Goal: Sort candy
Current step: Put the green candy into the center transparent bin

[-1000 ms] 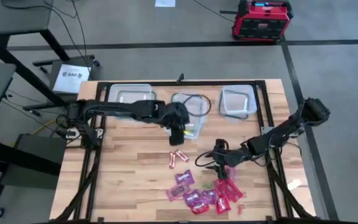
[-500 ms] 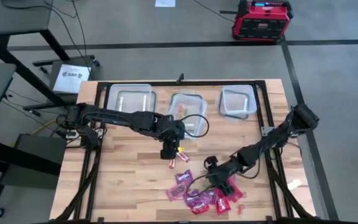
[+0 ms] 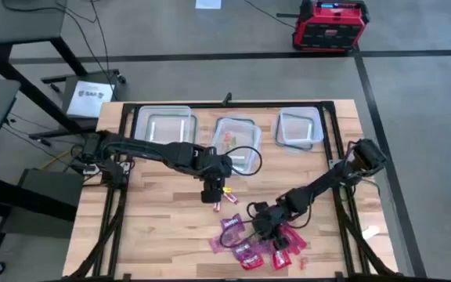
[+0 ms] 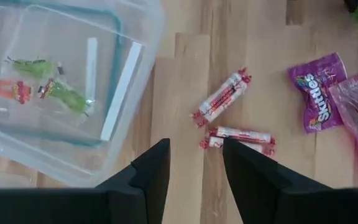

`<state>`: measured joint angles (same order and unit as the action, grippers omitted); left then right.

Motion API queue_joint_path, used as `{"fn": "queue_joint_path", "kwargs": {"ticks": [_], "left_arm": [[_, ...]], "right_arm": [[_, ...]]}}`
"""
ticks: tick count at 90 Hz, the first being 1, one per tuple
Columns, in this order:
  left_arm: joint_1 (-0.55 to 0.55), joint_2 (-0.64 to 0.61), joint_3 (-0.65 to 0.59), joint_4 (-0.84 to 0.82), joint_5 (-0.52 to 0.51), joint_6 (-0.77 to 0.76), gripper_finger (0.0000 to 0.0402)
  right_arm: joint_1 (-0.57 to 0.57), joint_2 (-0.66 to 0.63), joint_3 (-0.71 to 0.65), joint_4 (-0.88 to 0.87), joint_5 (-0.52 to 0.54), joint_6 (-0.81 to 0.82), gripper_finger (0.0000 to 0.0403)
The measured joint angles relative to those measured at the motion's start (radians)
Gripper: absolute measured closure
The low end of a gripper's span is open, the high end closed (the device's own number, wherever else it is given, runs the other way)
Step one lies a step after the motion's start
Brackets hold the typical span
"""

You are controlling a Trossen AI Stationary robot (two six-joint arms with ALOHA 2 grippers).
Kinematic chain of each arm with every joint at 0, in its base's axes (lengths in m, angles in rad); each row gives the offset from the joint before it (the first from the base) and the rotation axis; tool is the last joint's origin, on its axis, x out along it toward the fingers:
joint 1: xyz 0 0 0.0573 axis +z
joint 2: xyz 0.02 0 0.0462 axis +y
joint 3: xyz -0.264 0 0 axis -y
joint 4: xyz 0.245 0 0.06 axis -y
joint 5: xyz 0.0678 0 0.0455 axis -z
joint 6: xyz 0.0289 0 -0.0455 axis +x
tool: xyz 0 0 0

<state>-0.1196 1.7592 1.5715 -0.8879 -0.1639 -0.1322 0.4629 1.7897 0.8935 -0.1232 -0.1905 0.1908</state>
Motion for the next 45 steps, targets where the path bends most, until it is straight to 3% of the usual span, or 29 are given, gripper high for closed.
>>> {"fn": "queue_joint_path", "kwargs": {"ticks": [6,45], "left_arm": [[0.0,0.0,0.0,-0.005,0.0,0.0,0.0268],[-0.002,0.0,0.0,-0.016,-0.007,0.007,0.0268]], "right_arm": [[-0.014,-0.025,-0.003,-0.032,0.002,-0.029,0.0391],[-0.217,-0.319,-0.003,-0.138,0.107,-0.139,0.0402]]}}
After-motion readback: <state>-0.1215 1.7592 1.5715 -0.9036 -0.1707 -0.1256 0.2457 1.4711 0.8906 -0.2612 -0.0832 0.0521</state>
